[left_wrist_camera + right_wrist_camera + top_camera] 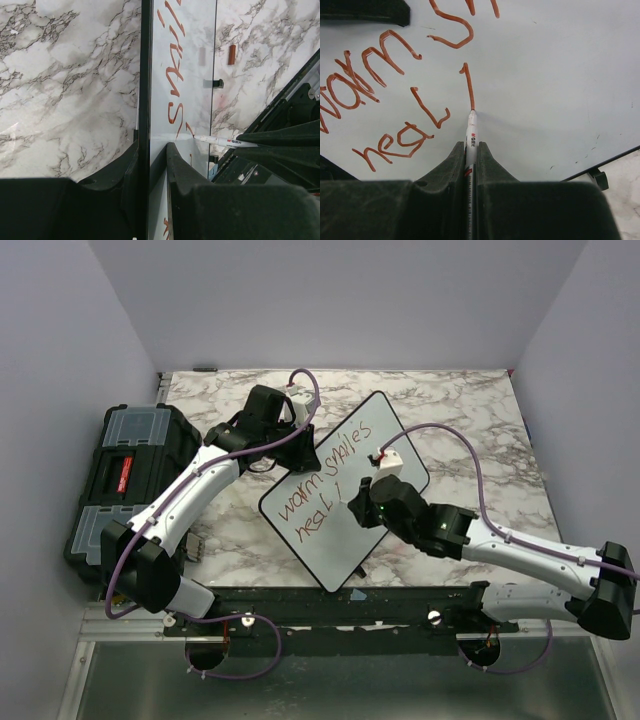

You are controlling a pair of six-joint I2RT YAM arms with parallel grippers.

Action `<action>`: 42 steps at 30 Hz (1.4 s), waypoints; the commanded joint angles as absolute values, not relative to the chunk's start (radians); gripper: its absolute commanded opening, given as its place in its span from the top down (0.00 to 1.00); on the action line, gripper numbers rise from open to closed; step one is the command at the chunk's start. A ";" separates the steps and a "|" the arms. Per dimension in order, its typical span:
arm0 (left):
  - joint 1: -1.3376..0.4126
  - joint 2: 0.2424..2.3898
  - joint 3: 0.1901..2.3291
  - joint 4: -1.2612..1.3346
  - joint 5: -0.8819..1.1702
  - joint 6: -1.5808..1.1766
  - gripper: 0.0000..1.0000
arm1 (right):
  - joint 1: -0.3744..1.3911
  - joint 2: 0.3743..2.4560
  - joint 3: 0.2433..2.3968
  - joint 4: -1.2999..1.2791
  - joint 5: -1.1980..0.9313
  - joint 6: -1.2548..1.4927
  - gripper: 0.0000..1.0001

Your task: Write a sentence on the whiteboard

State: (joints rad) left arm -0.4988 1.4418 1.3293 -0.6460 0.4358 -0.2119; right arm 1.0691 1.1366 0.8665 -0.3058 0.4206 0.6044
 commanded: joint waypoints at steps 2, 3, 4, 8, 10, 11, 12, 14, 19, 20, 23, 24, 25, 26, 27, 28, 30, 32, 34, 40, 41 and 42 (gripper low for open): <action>-0.507 1.426 1.324 -0.659 0.363 -0.141 1.00 | 1.067 1.177 0.912 -0.358 0.429 0.602 0.99; -0.508 1.428 1.324 -0.658 0.362 -0.141 1.00 | 1.067 1.182 0.920 -0.357 0.436 0.601 0.99; -0.508 1.427 1.324 -0.659 0.362 -0.141 1.00 | 1.067 1.184 0.927 -0.357 0.442 0.600 0.99; -0.508 1.430 1.323 -0.660 0.359 -0.140 1.00 | 1.067 1.199 0.952 -0.358 0.469 0.597 0.99; -0.508 1.428 1.324 -0.659 0.358 -0.140 1.00 | 1.067 1.206 0.964 -0.358 0.482 0.592 0.99; -0.508 1.427 1.324 -0.660 0.359 -0.140 1.00 | 1.067 1.210 0.970 -0.358 0.487 0.588 0.99; -0.508 1.428 1.324 -0.659 0.359 -0.140 1.00 | 1.067 1.213 0.976 -0.358 0.491 0.585 0.99; -0.508 1.430 1.323 -0.659 0.362 -0.141 1.00 | 1.066 1.219 0.990 -0.358 0.501 0.579 0.99; -0.507 1.430 1.325 -0.660 0.364 -0.141 1.00 | 1.067 1.237 1.015 -0.358 0.520 0.570 0.99; -0.508 1.430 1.325 -0.660 0.364 -0.141 1.00 | 1.066 1.240 1.019 -0.358 0.524 0.569 0.99; -0.509 1.429 1.325 -0.659 0.364 -0.141 1.00 | 1.067 1.245 1.023 -0.360 0.539 0.569 0.99; -0.508 1.430 1.325 -0.660 0.364 -0.141 1.00 | 1.067 1.245 1.024 -0.362 0.547 0.569 0.99; -0.509 1.429 1.325 -0.660 0.364 -0.141 1.00 | 1.067 1.246 1.024 -0.366 0.554 0.572 0.99; -0.509 1.429 1.325 -0.660 0.364 -0.141 1.00 | 1.066 1.246 1.023 -0.369 0.561 0.574 0.99; -0.509 1.430 1.324 -0.659 0.364 -0.141 1.00 | 1.066 1.245 1.024 -0.375 0.569 0.579 0.99; -0.508 1.429 1.324 -0.659 0.364 -0.141 1.00 | 1.066 1.244 1.024 -0.379 0.574 0.581 0.99; -0.509 1.430 1.325 -0.660 0.364 -0.141 1.00 | 1.066 1.238 1.019 -0.383 0.581 0.586 0.99; -0.509 1.430 1.325 -0.659 0.365 -0.141 1.00 | 1.066 1.233 1.012 -0.383 0.581 0.589 0.99; -0.509 1.430 1.325 -0.660 0.364 -0.141 1.00 | 1.067 1.229 1.006 -0.387 0.578 0.593 0.99; -0.509 1.427 1.323 -0.660 0.362 -0.141 1.00 | 1.066 1.208 0.973 -0.402 0.553 0.612 0.99; -0.510 1.427 1.324 -0.659 0.361 -0.141 1.00 | 1.067 1.201 0.965 -0.404 0.551 0.616 0.99; -0.509 1.427 1.323 -0.660 0.360 -0.141 1.00 | 1.066 1.195 0.956 -0.406 0.548 0.622 0.99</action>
State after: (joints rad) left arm -0.5014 1.4418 1.3293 -0.6430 0.4381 -0.2123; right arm 1.0695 1.2201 0.9943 -0.3683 0.5392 0.5903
